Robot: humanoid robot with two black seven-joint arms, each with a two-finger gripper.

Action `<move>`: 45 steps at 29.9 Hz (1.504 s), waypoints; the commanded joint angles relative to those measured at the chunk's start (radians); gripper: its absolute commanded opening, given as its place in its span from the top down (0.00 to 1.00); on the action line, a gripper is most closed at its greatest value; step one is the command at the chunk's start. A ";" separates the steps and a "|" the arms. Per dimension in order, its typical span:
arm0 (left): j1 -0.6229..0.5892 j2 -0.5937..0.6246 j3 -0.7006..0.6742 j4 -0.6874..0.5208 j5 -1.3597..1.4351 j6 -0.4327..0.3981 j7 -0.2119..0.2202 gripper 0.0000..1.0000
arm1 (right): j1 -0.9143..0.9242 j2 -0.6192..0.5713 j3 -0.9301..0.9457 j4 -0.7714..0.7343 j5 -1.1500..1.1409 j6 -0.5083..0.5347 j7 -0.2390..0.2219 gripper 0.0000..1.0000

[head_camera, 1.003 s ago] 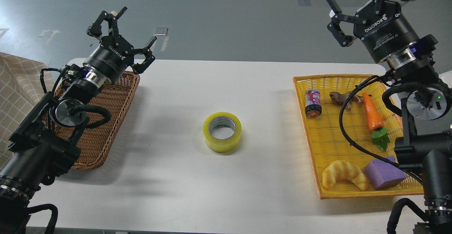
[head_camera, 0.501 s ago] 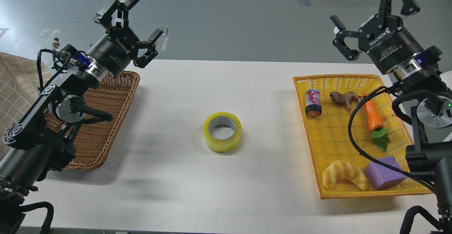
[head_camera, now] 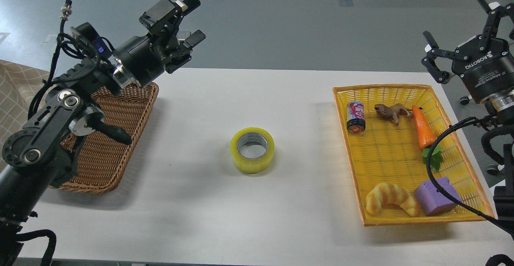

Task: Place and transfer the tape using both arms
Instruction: 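Reach the left gripper toward the tape roll on the table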

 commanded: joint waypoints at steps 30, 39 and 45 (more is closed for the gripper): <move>-0.068 -0.017 0.551 -0.028 0.976 0.301 0.058 0.01 | -0.029 0.012 0.026 -0.003 0.000 0.000 0.001 0.01; -0.091 -0.017 0.611 0.015 0.985 0.262 0.081 0.01 | -0.038 0.015 0.026 -0.003 0.000 0.000 0.001 0.01; -0.097 -0.018 0.617 0.015 0.988 0.213 0.185 0.01 | -0.043 0.015 0.026 -0.007 0.000 0.000 0.001 0.01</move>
